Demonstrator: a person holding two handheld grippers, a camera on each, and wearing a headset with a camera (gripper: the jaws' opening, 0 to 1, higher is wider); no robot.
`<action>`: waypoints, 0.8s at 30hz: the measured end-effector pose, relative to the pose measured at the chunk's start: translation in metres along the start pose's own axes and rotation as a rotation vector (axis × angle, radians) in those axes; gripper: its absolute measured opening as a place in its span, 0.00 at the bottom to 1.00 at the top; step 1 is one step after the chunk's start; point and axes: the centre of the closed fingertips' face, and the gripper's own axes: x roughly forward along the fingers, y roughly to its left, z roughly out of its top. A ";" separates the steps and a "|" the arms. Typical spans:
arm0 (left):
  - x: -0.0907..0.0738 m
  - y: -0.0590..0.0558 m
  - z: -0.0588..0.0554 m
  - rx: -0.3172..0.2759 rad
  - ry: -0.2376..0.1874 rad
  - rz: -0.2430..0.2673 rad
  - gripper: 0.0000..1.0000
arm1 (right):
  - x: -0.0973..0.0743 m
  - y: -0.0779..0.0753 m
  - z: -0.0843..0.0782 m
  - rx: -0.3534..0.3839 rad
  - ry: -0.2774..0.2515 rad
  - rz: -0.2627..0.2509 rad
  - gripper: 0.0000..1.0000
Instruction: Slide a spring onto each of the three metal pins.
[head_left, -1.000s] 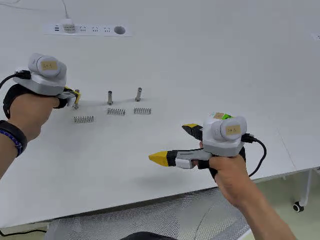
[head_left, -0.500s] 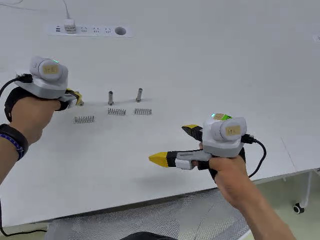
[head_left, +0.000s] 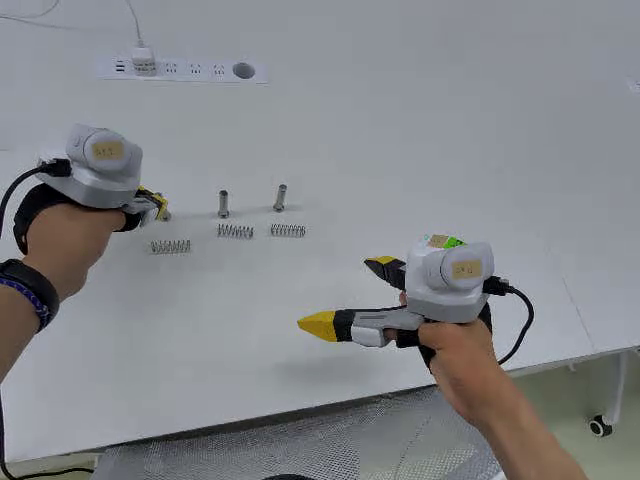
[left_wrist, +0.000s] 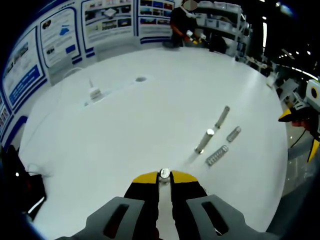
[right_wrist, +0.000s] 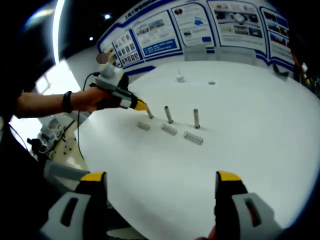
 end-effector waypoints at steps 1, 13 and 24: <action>0.000 0.000 0.000 0.005 0.002 0.001 0.08 | 0.000 0.000 0.000 -0.001 0.001 0.000 0.91; -0.001 -0.002 -0.004 0.010 0.015 0.000 0.08 | 0.002 0.003 -0.004 0.005 0.006 0.006 0.91; -0.005 -0.003 -0.013 -0.045 0.030 -0.014 0.22 | 0.000 0.001 -0.008 0.016 0.002 0.002 0.91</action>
